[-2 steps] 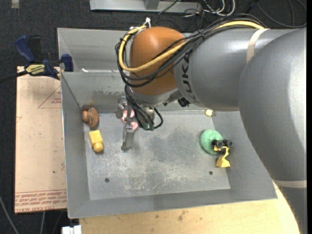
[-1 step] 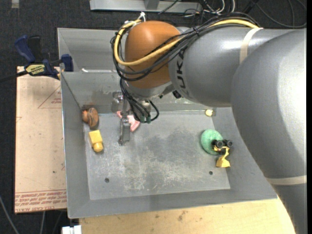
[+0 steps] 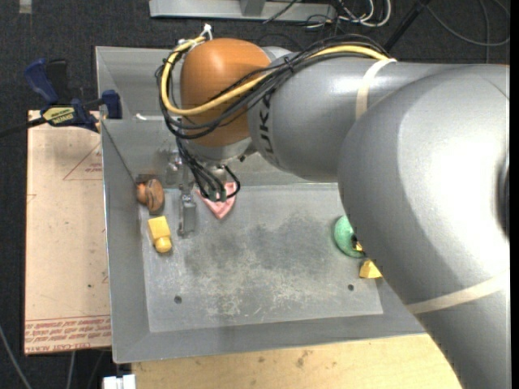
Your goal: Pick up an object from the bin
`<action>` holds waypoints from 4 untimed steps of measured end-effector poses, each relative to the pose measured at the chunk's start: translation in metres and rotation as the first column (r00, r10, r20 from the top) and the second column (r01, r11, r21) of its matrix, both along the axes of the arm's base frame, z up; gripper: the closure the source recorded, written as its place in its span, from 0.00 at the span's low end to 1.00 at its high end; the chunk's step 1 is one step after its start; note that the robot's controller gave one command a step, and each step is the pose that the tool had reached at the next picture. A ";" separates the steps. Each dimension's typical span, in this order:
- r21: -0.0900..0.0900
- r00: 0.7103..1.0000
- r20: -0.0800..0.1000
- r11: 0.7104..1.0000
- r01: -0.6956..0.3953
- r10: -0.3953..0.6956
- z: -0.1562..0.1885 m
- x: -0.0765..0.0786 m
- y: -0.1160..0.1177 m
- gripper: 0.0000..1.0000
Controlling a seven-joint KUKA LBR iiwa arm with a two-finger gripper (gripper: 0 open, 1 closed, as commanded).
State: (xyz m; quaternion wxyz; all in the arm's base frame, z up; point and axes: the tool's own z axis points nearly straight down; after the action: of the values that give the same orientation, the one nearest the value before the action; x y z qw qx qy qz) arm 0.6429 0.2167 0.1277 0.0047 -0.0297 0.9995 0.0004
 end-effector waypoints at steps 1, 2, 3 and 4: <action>0.003 1.000 -0.004 1.000 0.000 0.000 -0.037 -0.006 0.016 0.00; -0.005 0.996 -0.001 0.996 -0.091 0.091 -0.051 -0.004 0.018 0.00; -0.010 0.957 0.002 0.957 -0.289 0.289 -0.052 -0.004 0.021 0.00; -0.007 0.933 -0.002 0.933 -0.360 0.360 -0.054 -0.020 0.027 0.00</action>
Offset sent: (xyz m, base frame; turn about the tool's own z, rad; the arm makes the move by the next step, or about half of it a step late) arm -0.0070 0.0288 -0.0577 -0.1498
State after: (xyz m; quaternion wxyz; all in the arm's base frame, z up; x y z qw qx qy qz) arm 0.6228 0.2437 0.0741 0.0043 -0.2121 0.9772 -0.0022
